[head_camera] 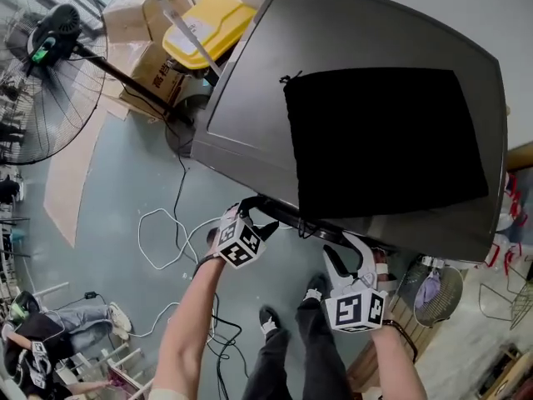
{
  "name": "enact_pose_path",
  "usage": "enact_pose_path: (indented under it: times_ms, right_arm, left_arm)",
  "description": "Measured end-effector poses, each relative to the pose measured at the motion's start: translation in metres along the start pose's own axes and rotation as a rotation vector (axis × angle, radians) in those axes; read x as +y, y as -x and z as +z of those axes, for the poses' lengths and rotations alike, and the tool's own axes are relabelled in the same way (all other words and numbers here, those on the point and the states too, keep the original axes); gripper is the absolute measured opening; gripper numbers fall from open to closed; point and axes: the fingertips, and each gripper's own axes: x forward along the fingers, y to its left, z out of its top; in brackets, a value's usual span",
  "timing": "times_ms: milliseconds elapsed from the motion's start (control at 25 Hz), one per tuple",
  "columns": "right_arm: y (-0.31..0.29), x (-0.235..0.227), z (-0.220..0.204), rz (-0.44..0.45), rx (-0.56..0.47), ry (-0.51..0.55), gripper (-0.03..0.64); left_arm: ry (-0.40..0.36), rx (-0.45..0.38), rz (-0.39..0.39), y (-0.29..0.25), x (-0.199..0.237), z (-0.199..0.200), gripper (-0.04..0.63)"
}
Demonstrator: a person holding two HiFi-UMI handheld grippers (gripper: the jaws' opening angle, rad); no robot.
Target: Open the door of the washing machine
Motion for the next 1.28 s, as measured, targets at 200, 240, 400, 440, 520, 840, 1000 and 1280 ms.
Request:
enact_pose_path:
  times_ms: [200,240,400,440,520,840,1000,1280]
  right_arm:
    - [0.0,0.0,0.0,-0.004,-0.014,0.003,0.176]
    - [0.0,0.0,-0.001,-0.007,-0.014,0.004,0.176]
    - [0.0,0.002,-0.002,-0.011,-0.002,-0.007,0.176]
    - [0.0,0.002,-0.002,-0.008,0.0,-0.013,0.176]
    - [0.0,0.0,-0.001,0.007,0.005,-0.04,0.163]
    - [0.011,0.016,-0.01,0.086,0.051,-0.088,0.153]
    - [0.012,0.026,-0.012,0.08,0.09,-0.09,0.155]
    - [0.015,0.043,-0.011,0.013,0.179,-0.128,0.192]
  left_arm:
    - [-0.01,0.022,0.014,-0.007,-0.002,0.0,0.305]
    - [-0.01,0.03,0.02,-0.008,-0.003,0.0,0.305]
    - [0.006,0.035,0.038,-0.009,-0.005,-0.002,0.311]
    - [0.007,0.033,0.037,-0.008,-0.005,-0.003,0.312]
    - [0.015,0.025,0.036,-0.005,-0.007,-0.005,0.311]
    - [0.092,-0.023,0.019,0.004,-0.041,-0.024,0.311]
    - [0.12,-0.055,0.017,0.008,-0.054,-0.033,0.311]
    - [0.17,-0.126,-0.03,0.026,-0.074,-0.048,0.311]
